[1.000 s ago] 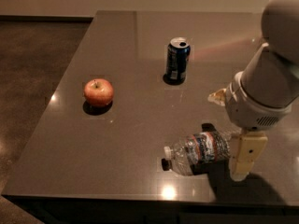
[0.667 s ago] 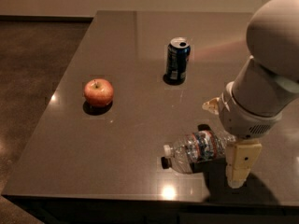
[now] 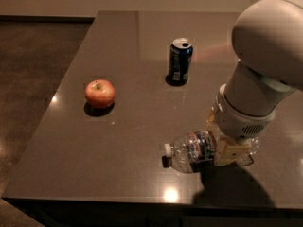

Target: Move water bottle near apple

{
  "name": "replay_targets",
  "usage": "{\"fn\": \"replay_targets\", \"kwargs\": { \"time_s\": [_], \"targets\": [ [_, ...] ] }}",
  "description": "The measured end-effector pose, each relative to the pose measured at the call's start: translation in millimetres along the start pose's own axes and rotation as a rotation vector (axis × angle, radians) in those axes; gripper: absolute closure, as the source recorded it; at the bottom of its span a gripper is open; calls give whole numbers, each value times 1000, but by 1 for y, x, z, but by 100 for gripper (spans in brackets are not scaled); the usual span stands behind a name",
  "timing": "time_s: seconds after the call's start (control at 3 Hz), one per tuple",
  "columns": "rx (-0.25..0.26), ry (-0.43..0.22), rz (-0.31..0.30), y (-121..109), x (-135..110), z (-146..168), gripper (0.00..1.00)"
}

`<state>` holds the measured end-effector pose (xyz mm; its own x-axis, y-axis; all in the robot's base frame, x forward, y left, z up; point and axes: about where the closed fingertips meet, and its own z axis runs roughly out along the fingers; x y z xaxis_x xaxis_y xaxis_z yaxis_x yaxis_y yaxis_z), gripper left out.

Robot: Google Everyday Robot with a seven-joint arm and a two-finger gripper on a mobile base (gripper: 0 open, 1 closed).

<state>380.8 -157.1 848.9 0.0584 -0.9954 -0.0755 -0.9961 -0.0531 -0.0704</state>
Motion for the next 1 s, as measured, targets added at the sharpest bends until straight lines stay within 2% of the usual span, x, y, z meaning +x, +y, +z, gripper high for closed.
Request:
{"fn": "replay_targets", "kwargs": {
  "time_s": [0.33, 0.67, 1.0],
  "targets": [
    [-11, -22, 48, -13, -6, -11, 72],
    [-9, -42, 76, -39, -25, -27, 95],
    [8, -57, 75, -73, -58, -40, 100]
  ]
}}
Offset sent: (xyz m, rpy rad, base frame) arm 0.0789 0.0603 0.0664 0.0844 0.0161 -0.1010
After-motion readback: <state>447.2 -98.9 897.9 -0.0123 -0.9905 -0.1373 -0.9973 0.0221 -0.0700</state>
